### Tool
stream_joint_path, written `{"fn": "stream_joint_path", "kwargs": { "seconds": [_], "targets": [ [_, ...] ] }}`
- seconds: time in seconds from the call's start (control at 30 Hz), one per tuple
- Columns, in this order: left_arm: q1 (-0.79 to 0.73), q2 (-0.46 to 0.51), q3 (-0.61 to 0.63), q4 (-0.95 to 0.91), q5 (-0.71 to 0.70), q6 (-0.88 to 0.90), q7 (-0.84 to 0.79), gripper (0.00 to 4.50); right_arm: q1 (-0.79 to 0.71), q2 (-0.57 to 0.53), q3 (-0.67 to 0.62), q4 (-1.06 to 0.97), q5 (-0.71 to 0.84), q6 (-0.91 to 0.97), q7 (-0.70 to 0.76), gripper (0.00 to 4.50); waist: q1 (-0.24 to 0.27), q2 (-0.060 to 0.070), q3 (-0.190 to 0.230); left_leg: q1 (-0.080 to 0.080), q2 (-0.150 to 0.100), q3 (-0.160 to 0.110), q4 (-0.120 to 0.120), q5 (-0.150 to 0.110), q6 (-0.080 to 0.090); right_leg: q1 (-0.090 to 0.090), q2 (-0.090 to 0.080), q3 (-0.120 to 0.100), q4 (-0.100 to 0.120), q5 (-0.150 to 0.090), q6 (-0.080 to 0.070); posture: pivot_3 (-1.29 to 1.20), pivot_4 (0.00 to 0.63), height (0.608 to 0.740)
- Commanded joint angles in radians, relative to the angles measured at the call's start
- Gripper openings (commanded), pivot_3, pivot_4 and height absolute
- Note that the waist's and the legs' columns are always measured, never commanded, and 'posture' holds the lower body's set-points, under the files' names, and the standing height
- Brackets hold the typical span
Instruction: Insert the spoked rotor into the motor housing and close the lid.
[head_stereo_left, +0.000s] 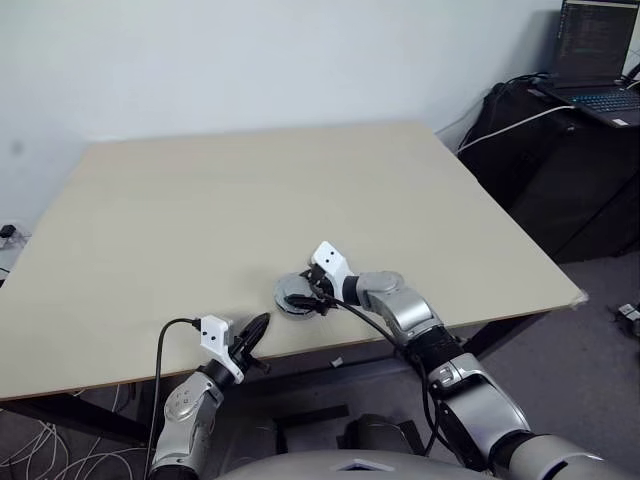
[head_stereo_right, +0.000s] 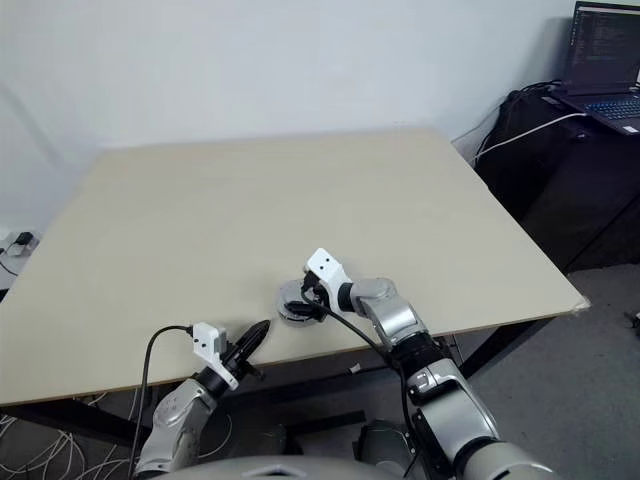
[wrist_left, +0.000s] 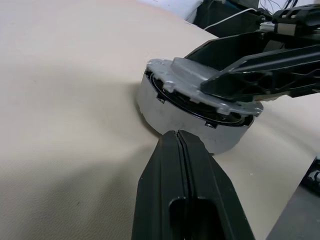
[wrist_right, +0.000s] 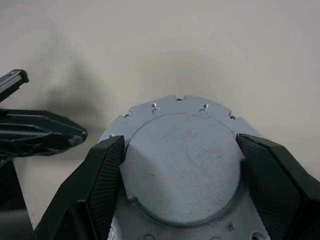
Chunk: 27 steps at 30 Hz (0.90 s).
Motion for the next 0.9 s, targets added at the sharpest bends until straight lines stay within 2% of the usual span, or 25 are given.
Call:
{"fn": "stream_joint_path", "kwargs": {
  "seconds": [0.03,0.9],
  "targets": [
    [-0.004,0.001,-0.005,-0.052,-0.003,0.004,0.001,0.0,-0.003,0.004,-0.021,-0.031,-0.006,-0.001,-0.036,3.3,0.0,0.0,0.0,0.0,0.0,0.0,0.0,0.0,0.0,0.0,0.0,0.0,0.0,0.0,0.0,0.0,0.0,0.74],
    [0.01,-0.004,-0.019,-0.106,-0.001,0.033,0.026,0.0,0.054,-0.005,0.068,-0.085,-0.093,0.034,-0.081,3.3,-0.003,0.001,-0.001,0.001,0.0,0.0,0.0,0.0,0.0,0.0,0.0,0.0,0.0,-0.001,0.001,0.0,0.0,0.74]
  ]
}}
